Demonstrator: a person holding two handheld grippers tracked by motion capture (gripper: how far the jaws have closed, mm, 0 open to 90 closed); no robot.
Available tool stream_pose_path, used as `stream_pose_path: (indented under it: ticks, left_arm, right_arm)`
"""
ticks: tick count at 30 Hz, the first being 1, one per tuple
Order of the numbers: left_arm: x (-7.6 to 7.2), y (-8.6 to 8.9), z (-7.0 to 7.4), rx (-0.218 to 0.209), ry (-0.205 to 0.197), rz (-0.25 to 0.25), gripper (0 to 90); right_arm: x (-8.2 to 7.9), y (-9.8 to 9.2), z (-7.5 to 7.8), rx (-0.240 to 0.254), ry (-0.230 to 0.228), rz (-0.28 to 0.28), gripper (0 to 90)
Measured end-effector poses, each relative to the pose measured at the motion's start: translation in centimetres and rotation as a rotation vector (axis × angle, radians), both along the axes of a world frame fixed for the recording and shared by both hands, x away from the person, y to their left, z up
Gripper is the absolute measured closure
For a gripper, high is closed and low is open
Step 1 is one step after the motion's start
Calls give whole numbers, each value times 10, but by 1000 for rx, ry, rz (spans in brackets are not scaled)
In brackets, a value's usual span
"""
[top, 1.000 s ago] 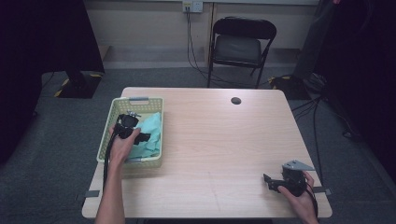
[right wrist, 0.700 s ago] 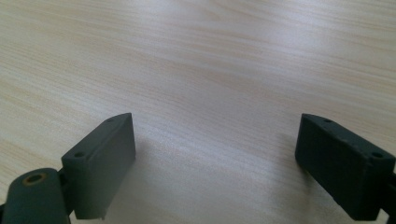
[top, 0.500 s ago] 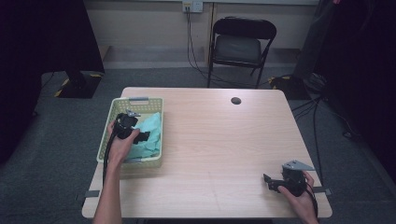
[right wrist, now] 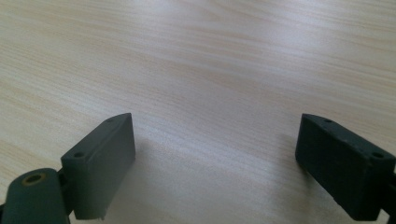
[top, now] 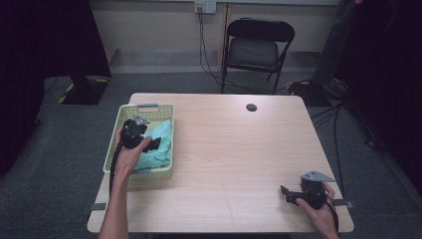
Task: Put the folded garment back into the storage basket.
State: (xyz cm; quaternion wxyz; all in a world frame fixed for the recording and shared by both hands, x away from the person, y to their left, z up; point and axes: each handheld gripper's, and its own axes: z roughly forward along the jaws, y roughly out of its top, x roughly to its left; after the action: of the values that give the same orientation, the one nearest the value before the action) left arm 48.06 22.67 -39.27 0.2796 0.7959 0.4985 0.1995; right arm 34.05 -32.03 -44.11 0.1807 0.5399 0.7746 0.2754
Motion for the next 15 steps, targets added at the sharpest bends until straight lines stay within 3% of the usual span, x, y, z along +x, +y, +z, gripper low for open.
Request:
stream_pose_path:
  ticks: [2, 6, 8, 11, 14, 15]
  left_arm:
    - [-2, 0, 2, -29, -11, -14, 150]
    - [-6, 2, 5, -43, -42, 15, 150]
    - [-7, 3, 6, -61, -33, 18, 149]
    - [-10, 2, 10, -69, -14, 36, 150]
    - [-16, 1, 17, -53, -44, 37, 152]
    - [-18, 1, 19, -66, -51, 37, 151]
  right_arm:
    - [0, 0, 0, -1, 0, -1, 112]
    - [0, 0, 0, -1, 0, -1, 113]
    - [0, 0, 0, -1, 0, -1, 112]
    - [0, 0, 0, -1, 0, 0, 112]
    - [0, 0, 0, -1, 0, -1, 112]
    - [0, 0, 0, -1, 0, -1, 112]
